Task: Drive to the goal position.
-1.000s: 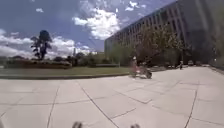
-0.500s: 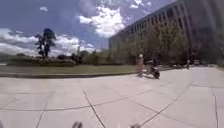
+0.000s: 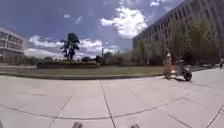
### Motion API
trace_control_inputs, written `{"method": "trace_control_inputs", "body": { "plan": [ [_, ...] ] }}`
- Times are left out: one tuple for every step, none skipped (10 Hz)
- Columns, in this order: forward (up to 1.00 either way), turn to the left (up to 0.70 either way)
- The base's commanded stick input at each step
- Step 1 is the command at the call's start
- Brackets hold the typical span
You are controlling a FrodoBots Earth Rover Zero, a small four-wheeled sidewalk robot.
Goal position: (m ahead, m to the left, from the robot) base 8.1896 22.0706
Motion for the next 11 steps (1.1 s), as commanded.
{"method": "trace_control_inputs", "body": {
  "plan": [
    [0.7, 0.35],
    [0.7, 0.35],
    [0.7, 0.35],
    [0.7, 0.35],
    [0.7, 0.19],
    [0.7, 0.04],
    [0.7, 0.01],
    [0.7, 0.0],
    [0.7, 0.0],
    [0.7, 0.0],
    [0.7, 0.0]
  ]
}}
